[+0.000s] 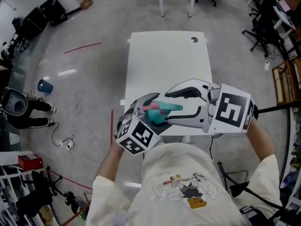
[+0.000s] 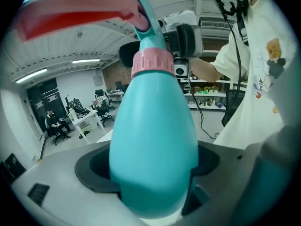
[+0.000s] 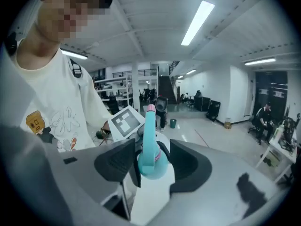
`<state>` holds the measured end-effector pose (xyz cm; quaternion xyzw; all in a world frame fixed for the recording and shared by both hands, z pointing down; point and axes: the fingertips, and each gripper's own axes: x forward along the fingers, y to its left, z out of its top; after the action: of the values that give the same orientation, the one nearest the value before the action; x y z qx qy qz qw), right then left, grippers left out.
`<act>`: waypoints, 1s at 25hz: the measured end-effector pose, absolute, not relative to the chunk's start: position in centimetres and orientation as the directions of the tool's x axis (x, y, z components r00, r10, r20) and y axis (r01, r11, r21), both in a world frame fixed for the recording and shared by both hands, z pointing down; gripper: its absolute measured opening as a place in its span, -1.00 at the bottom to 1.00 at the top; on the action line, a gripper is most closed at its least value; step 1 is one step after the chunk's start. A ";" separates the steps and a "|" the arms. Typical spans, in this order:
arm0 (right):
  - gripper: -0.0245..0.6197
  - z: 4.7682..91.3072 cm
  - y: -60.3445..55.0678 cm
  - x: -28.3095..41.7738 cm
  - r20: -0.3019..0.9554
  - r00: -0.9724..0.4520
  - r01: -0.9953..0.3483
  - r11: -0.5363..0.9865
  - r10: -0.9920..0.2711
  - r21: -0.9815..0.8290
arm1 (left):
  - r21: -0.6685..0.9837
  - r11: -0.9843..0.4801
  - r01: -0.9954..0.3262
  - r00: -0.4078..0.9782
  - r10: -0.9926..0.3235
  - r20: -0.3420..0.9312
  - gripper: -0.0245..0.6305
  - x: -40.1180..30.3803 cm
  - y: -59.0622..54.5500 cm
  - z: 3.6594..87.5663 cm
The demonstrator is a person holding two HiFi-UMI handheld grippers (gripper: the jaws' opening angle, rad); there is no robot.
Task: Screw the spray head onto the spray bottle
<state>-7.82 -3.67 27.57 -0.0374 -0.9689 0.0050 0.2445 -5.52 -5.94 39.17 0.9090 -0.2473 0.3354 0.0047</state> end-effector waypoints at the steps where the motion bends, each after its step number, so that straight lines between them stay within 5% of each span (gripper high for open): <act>1: -0.22 28.1 -3.5 -7.8 0.513 -0.854 0.098 0.995 0.090 -0.011 | -0.160 -0.884 -0.439 0.650 -0.435 0.623 0.39 -5.3 -5.7 39.4; 9: -0.23 31.3 -2.6 -8.1 0.754 -0.643 0.301 0.950 0.135 0.086 | -0.120 -0.917 -0.380 0.660 -0.359 0.660 0.39 -4.9 -4.7 40.4; 16: -0.51 31.3 -2.1 -7.9 0.827 -0.547 0.420 0.897 0.129 0.138 | -0.085 -0.927 -0.366 0.668 -0.325 0.669 0.39 -4.9 -4.3 40.8; 20: -0.52 31.4 -3.2 -8.7 0.824 -0.557 0.340 0.934 0.106 0.110 | -0.114 -0.878 -0.465 0.615 -0.413 0.671 0.39 -6.1 -5.6 40.8; 25: -0.52 31.6 -5.7 -9.4 0.799 -0.599 0.130 0.991 0.054 0.031 | -0.305 -0.680 -0.666 0.393 -0.668 0.632 0.39 -8.5 -9.3 40.6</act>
<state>-9.41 -5.69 31.55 -0.0515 -0.8932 -0.0430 0.4447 -8.53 -9.28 40.59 0.8344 -0.3997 0.3794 -0.0010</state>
